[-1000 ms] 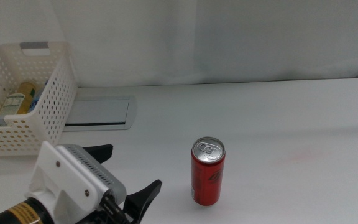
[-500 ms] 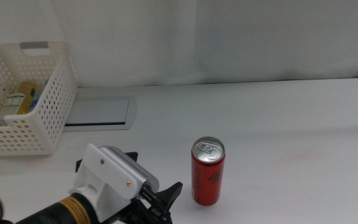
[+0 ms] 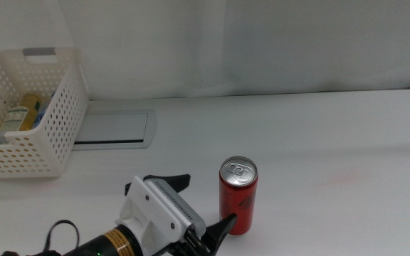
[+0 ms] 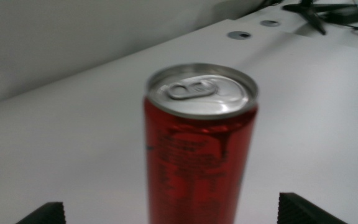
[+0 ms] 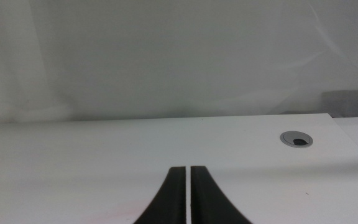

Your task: Use arms to grab the bottles and put them into the dustbin to the left of the table.

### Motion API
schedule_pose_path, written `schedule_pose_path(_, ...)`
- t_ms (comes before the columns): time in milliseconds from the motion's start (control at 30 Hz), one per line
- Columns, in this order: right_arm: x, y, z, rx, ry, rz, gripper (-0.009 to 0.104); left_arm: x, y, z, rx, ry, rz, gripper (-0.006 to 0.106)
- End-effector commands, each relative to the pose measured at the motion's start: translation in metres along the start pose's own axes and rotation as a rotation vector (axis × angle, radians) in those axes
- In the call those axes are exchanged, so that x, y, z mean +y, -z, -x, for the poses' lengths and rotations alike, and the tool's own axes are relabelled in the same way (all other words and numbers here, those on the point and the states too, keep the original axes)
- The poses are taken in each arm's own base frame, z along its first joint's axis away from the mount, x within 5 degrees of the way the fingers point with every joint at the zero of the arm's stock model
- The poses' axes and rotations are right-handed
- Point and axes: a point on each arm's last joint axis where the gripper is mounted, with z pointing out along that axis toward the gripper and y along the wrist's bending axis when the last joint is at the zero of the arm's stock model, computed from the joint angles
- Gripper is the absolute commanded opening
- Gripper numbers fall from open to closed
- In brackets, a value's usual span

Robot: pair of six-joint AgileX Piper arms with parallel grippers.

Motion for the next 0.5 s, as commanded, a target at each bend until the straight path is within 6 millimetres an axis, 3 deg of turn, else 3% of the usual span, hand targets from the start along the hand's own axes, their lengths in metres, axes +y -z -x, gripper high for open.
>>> schedule_pose_path(0, -0.001, 0.003, -0.001, -0.025, -0.002, -0.005, -0.003, -0.006, -0.004, -0.004, -0.033, 0.015, -0.052, 0.089)
schedule_pose_path(467, -0.001, 0.003, -0.001, -0.025, -0.002, -0.005, -0.003, -0.007, -0.039, -0.016, -0.049, 0.065, -0.095, 0.089)
